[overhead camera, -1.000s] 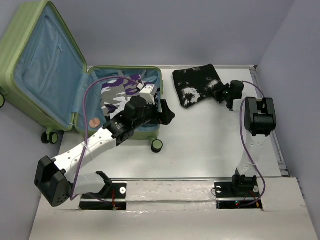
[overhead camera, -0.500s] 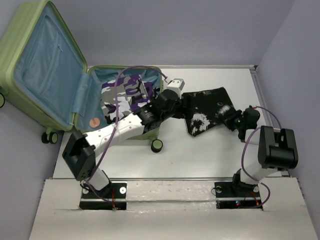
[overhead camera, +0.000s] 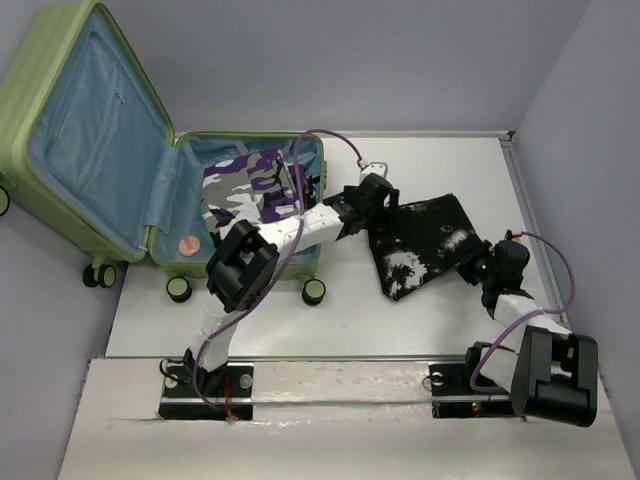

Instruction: Pack the luggage

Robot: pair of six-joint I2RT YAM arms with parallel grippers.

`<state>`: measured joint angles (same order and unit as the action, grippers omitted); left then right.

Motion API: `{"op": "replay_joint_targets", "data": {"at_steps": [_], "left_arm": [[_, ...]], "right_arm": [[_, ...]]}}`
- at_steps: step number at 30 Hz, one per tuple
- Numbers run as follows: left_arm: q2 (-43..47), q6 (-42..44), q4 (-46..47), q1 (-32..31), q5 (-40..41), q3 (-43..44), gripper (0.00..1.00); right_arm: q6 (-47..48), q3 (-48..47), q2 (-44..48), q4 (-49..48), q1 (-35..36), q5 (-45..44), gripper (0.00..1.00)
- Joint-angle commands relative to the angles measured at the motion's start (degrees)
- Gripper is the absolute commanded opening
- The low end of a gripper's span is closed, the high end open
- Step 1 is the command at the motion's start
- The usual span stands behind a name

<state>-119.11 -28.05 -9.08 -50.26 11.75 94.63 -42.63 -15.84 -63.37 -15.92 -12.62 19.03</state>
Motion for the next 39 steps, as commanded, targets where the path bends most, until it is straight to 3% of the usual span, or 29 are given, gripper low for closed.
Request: {"op": "replay_joint_targets", "data": {"at_steps": [1, 7, 15, 17, 18, 19, 20, 21, 28, 32, 39], "left_arm": [[-0.7, -3.0, 2.4, 4.1, -3.0, 1.1, 0.93], [-7.4, -3.4, 3.3, 4.9, -8.4, 5.4, 0.89], [-13.8, -7.1, 8.7, 6.8, -18.7, 7.6, 0.77], [-14.2, -7.5, 11.4, 6.8, -19.6, 7.1, 0.64], [-14.1, -7.9, 12.2, 6.8, -19.6, 6.7, 0.39], [-13.1, -8.0, 13.7, 6.8, -19.5, 5.6, 0.3], [-12.3, -8.1, 14.3, 6.8, -19.7, 5.0, 0.14], [-11.4, -8.1, 14.8, 6.8, -19.9, 4.7, 0.08], [3.1, -5.4, 15.5, 6.8, -21.4, 3.5, 0.06], [6.1, -2.6, 10.5, 6.8, -22.8, 9.2, 0.06], [8.5, 2.9, -0.7, 9.7, -21.5, 20.7, 0.06]], "right_arm": [[2.6, -0.9, -0.7, -0.3, -0.8, -0.7, 0.07], [2.6, -1.3, -1.1, -1.1, -0.8, 0.0, 0.07], [2.7, -0.8, -1.7, -1.9, -0.8, 0.9, 0.07], [2.4, -0.8, -2.0, -2.5, -0.8, 1.2, 0.07], [2.2, -0.7, -2.2, -2.9, -0.8, 1.4, 0.07], [1.9, -0.6, -2.4, -3.4, -0.8, 1.5, 0.07], [1.9, -0.6, -2.4, -3.8, -0.8, 1.7, 0.07], [1.6, -0.5, -2.3, -4.5, -0.8, 2.2, 0.07], [-3.0, 1.5, -0.7, -12.6, -0.8, 8.7, 0.07], [-5.4, 0.7, 2.1, -12.7, -0.8, 10.2, 0.07], [-7.7, -6.0, 3.8, -11.4, 11.9, 4.4, 0.07]]}}
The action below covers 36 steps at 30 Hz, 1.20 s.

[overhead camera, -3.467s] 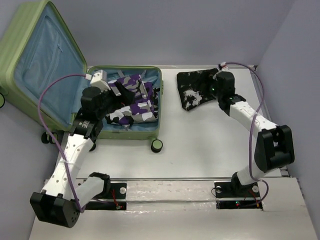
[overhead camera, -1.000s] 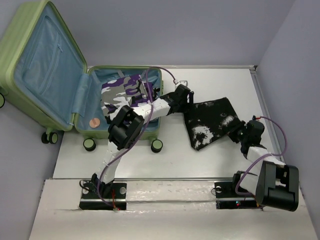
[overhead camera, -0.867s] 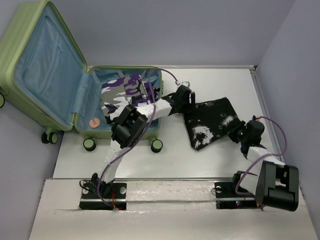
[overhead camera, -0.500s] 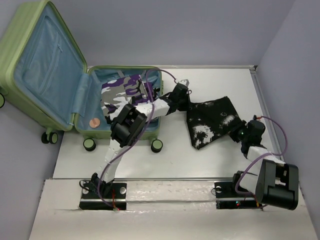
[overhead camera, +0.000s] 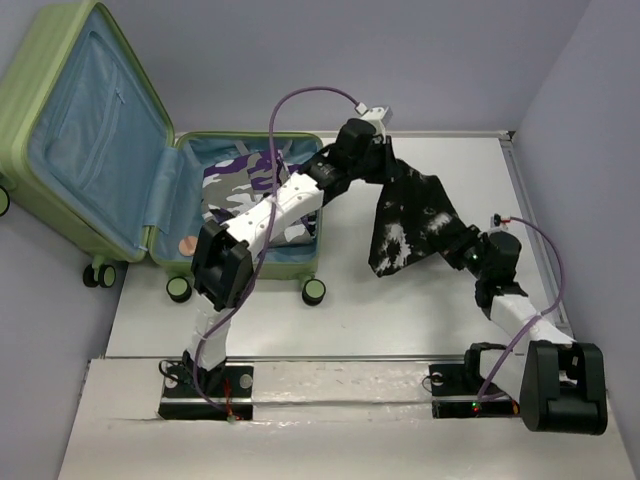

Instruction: Pack the luggage

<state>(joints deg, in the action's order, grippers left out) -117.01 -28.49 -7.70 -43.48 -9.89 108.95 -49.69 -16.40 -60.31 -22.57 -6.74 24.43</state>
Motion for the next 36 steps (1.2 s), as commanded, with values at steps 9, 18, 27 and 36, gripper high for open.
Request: {"op": "replay_joint_targets", "data": {"at_steps": [9, 18, 27, 36], "left_arm": [[27.4, 3.2, -3.5, 22.0, 4.6, -11.3, 0.06], [45.6, -0.7, -1.3, 52.5, 10.7, -40.3, 0.99], [73.5, 1.1, -10.3, 51.9, 9.1, -47.9, 0.99], [85.7, 5.1, -31.2, 49.6, 43.6, -47.2, 0.99]], "right_arm": [[-1.1, -28.7, -20.3, -8.5, 27.4, -9.3, 0.07], [17.9, -95.9, -65.9, 32.0, 41.7, -8.8, 0.93], [21.7, -89.7, -60.5, 34.2, 41.7, -9.6, 0.93], [25.0, -74.7, -42.3, 29.0, 41.7, -13.1, 0.64]]}}
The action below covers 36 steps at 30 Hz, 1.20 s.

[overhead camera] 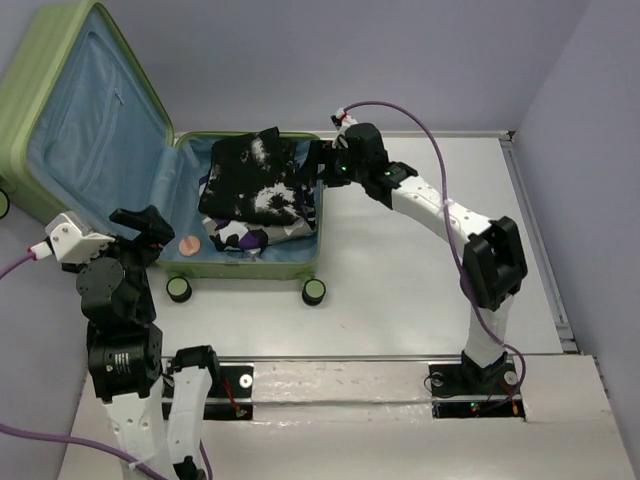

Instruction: Pack the luggage

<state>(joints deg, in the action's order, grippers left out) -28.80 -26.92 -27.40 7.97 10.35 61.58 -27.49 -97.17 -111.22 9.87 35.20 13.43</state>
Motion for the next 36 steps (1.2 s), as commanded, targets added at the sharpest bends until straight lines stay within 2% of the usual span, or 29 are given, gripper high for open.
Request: {"op": "replay_joint_targets", "data": {"at_steps": [1, 3, 7, 10, 15, 16, 18, 19, 20, 21, 22, 24, 26, 27, 28, 29, 31, 33, 35, 36], "left_arm": [[-2.9, 4.4, -11.2, -2.0, 26.9, 0.2, 0.99], [-4.3, 5.1, -10.9, -1.9, 31.2, 1.2, 0.99], [-8.2, 7.1, -5.9, -1.9, 41.0, 4.0, 0.98], [-13.8, 13.0, 2.1, -2.0, 49.5, 6.2, 0.95], [-27.2, 15.3, 3.4, -0.7, 53.3, 12.9, 0.9], [-27.9, 15.9, 3.9, 0.0, 52.8, 13.3, 0.88], [-28.7, 16.2, 5.1, 1.0, 52.7, 12.8, 0.73], [-29.1, 16.4, 5.9, 1.5, 51.2, 12.3, 0.62], [-29.6, 16.6, 5.9, 1.5, 50.4, 12.5, 0.3], [-29.8, 16.4, 5.3, 1.5, 48.7, 12.7, 0.16], [-29.5, 16.0, 4.8, 1.4, 44.9, 13.0, 0.06], [-27.8, 16.9, 5.7, -0.9, 40.8, 12.3, 0.06], [-22.8, 21.1, 12.0, -6.2, 38.8, 7.9, 0.06], [-20.7, 24.2, 15.1, -13.9, 38.9, 5.9, 0.06], [-16.3, 31.5, 19.9, -17.2, 36.5, 2.3, 0.06], [-14.6, 34.1, 20.4, -20.3, 34.7, 1.3, 0.06], [-11.9, 36.7, 18.5, -27.7, 33.8, 1.4, 0.06], [-11.5, 36.9, 16.1, -31.6, 30.2, 2.9, 0.06], [-14.6, 35.2, 11.6, -35.6, 21.9, 7.4, 0.06], [-18.7, 34.3, 7.3, -37.4, 13.9, 12.0, 0.06]], "right_arm": [[2.6, 8.0, 10.6, -5.0, -0.2, -2.1, 0.53], [2.3, 14.6, 16.3, -7.2, -0.2, -1.6, 0.39], [2.5, 22.6, 23.4, -9.3, -0.2, -0.6, 0.4], [3.0, 26.7, 25.9, -11.7, -0.2, 1.2, 0.42], [4.0, 30.4, 27.3, -11.9, -0.2, 3.0, 0.45], [4.8, 31.2, 27.6, -12.0, -0.2, 2.7, 0.45], [5.6, 32.6, 28.5, -12.0, -0.2, 2.3, 0.46], [6.3, 33.1, 28.8, -11.9, -0.2, 1.7, 0.46], [6.4, 33.8, 29.0, -12.0, -0.2, 1.4, 0.46], [6.3, 34.1, 29.5, -12.0, -0.2, 1.2, 0.46], [6.2, 34.1, 29.6, -12.0, -0.2, 1.3, 0.46], [5.7, 34.1, 29.0, -12.1, -0.2, 1.8, 0.46], [5.1, 34.1, 28.7, -12.4, -0.2, 1.8, 0.46], [4.7, 34.1, 28.4, -12.5, -0.2, 1.5, 0.46], [4.3, 34.0, 28.0, -12.6, -0.2, 1.0, 0.46], [4.0, 34.0, 27.7, -12.6, -0.2, 0.5, 0.46], [3.1, 34.0, 27.0, -12.9, -0.2, -0.8, 0.46], [2.1, 33.9, 26.4, -13.5, -0.2, -1.7, 0.46], [0.1, 33.1, 24.7, -14.0, -0.2, -2.7, 0.46], [-0.6, 32.7, 24.3, -14.0, -0.2, -3.2, 0.47]]}}
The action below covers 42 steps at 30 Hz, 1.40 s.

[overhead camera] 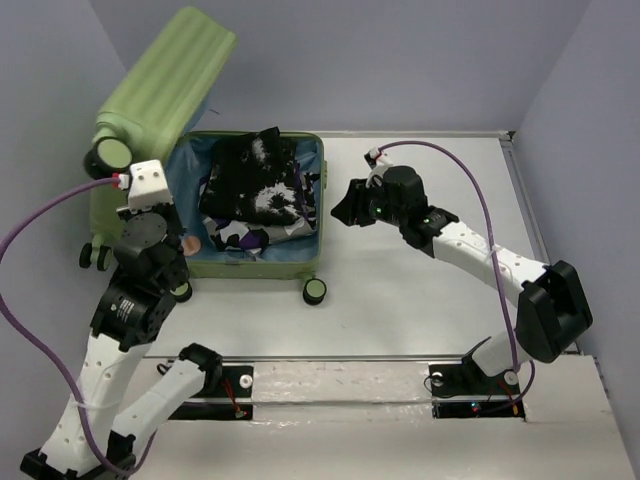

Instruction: Pack the luggage

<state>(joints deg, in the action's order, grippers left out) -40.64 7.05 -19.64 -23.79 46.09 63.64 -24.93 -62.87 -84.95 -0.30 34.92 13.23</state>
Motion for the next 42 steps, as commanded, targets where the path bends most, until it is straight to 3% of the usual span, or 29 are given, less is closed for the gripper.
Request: {"op": "replay_joint_targets", "data": {"at_steps": [1, 2, 3, 4, 5, 6, 7, 10, 11, 17, 19, 21, 23, 24, 25, 28, 29, 32, 36, 38, 42], "left_arm": [[-8.9, -0.5, -2.7, -6.4, -26.3, 12.4, 0.07], [-11.1, -2.7, -4.6, -7.1, -30.6, 14.8, 0.29], [-14.3, -3.4, -6.3, -7.8, -39.8, 16.8, 0.53], [-15.4, -3.8, -7.6, -8.6, -43.6, 18.3, 0.79], [-16.3, -4.1, -9.9, -9.9, -47.1, 20.7, 0.99], [-16.8, -3.8, -10.6, -10.0, -51.8, 21.3, 0.99], [-16.8, -3.3, -11.6, -10.0, -60.2, 22.3, 0.99], [-16.1, -3.6, -11.9, -10.0, -73.5, 24.2, 0.99], [-15.6, -4.1, -11.0, -10.0, -74.5, 25.1, 0.99], [-15.2, -6.7, -3.9, -10.0, -66.7, 25.2, 0.97], [-17.0, -9.7, -0.9, -9.8, -65.7, 25.1, 0.92], [-18.8, -11.3, -0.1, -9.6, -59.2, 26.7, 0.79], [-22.5, -12.7, -1.0, -6.4, -46.0, 30.2, 0.68], [-26.1, -15.7, -3.5, 0.2, -41.1, 33.0, 0.51], [-27.9, -16.9, -4.4, 0.2, -41.2, 33.8, 0.46], [-33.6, -20.6, -4.9, 17.3, -36.8, 31.6, 0.28], [-34.7, -21.7, -4.5, 17.4, -35.9, 30.2, 0.28], [-37.7, -26.4, -0.6, 31.2, -41.6, 24.8, 0.17], [-41.4, -32.3, 2.9, 40.5, -45.1, 21.9, 0.13], [-43.4, -35.1, 5.3, 43.3, -48.6, 21.0, 0.13], [-46.9, -35.6, 5.1, 46.1, -43.2, 22.3, 0.13]], "right_arm": [[-3.9, -1.8, -2.5, -4.1, 0.1, -3.6, 0.47], [-4.8, -2.3, -2.9, -4.2, 0.1, -4.0, 0.47], [-5.0, -2.3, -3.3, -4.2, 0.1, -4.9, 0.47], [-5.0, -2.4, -3.3, -4.2, 0.1, -4.9, 0.47], [-5.0, -2.2, -3.0, -3.9, 0.1, -6.6, 0.47], [-5.0, -2.1, -2.7, -3.7, 0.1, -7.9, 0.48], [-4.8, -2.1, -2.5, -3.0, 0.1, -10.1, 0.48], [-4.5, -2.2, -1.7, -2.2, -0.6, -12.2, 0.47], [-4.3, -2.3, -1.6, -1.8, -0.6, -12.9, 0.45], [-3.8, -1.7, -0.6, -1.3, -0.6, -17.0, 0.28], [-3.5, -1.1, -0.3, -1.3, -0.6, -18.5, 0.27], [-3.0, -0.8, -0.7, -1.3, -0.6, -18.9, 0.25], [-2.8, -0.8, -1.1, -1.3, -0.6, -19.3, 0.2], [-2.7, -0.8, -1.8, -1.3, -0.6, -18.9, 0.17], [-2.7, -0.9, -2.1, -1.3, -0.6, -18.7, 0.15], [-2.4, -1.2, -3.6, -1.3, -0.6, -18.0, 0.09], [-2.1, -1.1, -3.8, -1.3, -0.6, -18.2, 0.07], [-0.7, -1.2, -5.0, -1.3, -1.2, -18.5, 0.07], [0.0, -1.6, -6.2, -1.3, -1.7, -17.9, 0.07], [0.4, -1.6, -6.5, -1.4, -1.7, -17.7, 0.07], [0.8, -0.3, -6.3, -2.4, -1.7, -15.7, 0.07]]}}
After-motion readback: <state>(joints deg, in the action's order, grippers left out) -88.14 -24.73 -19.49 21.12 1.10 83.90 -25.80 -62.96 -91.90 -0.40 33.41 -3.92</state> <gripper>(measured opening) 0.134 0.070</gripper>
